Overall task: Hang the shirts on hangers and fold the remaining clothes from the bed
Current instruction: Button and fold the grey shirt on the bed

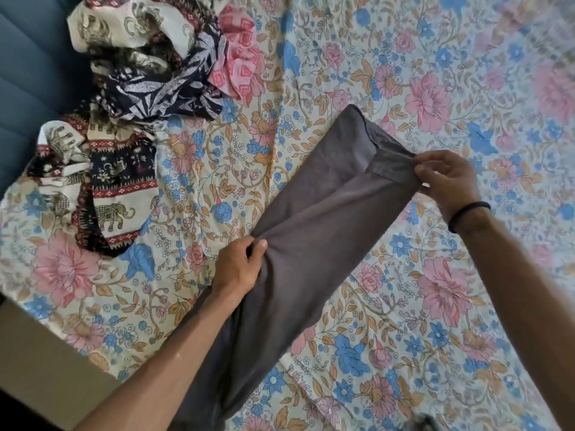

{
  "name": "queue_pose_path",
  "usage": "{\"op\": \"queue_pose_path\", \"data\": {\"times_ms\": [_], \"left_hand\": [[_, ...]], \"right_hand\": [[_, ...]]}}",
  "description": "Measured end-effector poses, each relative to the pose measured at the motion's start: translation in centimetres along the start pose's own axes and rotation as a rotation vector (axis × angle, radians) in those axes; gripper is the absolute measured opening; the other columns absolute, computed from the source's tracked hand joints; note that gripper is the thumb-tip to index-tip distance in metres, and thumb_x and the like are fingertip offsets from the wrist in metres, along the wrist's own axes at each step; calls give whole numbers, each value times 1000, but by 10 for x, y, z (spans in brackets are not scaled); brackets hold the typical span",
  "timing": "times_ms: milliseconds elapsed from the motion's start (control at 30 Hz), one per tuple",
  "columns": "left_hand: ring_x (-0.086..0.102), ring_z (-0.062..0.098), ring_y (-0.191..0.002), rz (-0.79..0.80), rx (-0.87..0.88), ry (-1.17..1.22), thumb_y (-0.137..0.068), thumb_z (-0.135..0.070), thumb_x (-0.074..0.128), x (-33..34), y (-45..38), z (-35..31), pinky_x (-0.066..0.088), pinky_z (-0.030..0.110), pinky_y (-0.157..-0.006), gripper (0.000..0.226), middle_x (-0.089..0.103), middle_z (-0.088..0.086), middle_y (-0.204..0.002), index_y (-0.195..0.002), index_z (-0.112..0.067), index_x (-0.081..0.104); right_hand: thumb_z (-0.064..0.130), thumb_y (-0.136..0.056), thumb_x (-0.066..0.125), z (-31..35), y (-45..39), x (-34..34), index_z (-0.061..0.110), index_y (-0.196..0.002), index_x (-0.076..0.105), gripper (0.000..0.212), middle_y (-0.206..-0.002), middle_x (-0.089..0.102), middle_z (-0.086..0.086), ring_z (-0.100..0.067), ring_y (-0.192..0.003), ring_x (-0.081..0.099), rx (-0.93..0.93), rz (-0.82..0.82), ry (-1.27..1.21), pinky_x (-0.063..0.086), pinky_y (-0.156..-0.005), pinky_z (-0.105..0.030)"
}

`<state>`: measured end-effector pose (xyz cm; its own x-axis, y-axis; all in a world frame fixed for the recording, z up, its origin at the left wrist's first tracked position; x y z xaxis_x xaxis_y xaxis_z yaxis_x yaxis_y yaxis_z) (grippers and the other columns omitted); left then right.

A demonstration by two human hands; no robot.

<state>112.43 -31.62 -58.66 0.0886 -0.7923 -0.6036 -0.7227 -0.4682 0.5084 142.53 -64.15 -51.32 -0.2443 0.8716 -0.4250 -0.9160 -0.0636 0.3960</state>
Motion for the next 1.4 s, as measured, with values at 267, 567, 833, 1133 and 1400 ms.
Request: {"op": "queue_pose_path", "data": {"times_ms": [267,567,833,1133,1400], "left_hand": [[55,26,-74,-420,-55,-59,-105,-31,52,-3,27,-24,41,33,-61,15,54,8,-105,-108,-18,56],[57,31,-107,-430,15,-151,-101,-35,59,-4,28,-28,53,44,-80,37,52,14,-127,-133,-20,50],[23,27,-153,-63,614,-449,-107,-40,44,94,28,-130,18,59,-123,48,31,6,-164,-152,-23,43],[53,23,-108,-279,454,-214,-103,-44,52,12,-34,-134,47,41,-92,33,61,1,-117,-126,-22,61],[50,26,-112,-1,414,-610,-79,-65,70,117,-1,-156,45,42,-95,82,43,6,-125,-141,-25,34]], "right_hand": [[-1,-93,64,6,-41,43,20,-100,73,24,-89,71,3,-6,-73,62,-44,-105,127,54,-66,-22],[37,-88,72,-3,-48,50,23,-116,67,32,-121,62,-4,-23,-113,56,-102,-194,600,51,-99,-45],[78,-64,82,16,-79,38,26,-143,48,100,-144,46,-12,-35,-135,44,52,-57,699,46,-109,-52],[53,-59,95,-56,26,63,14,-98,71,60,-86,71,-3,-17,-76,69,424,-190,-44,65,-78,-51],[50,-59,92,-65,50,72,20,-88,64,51,-89,62,-4,-26,-82,59,491,-417,-37,53,-86,-41]]}}
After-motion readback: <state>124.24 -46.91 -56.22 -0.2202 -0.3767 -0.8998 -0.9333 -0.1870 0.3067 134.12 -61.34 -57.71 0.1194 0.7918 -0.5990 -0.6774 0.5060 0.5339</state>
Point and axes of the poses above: each hand's wrist, its own y-axis away from the middle knuckle, its own x-axis out of the palm, z = x × y, the point moved 9 cm from there along -y, towards the middle knuckle
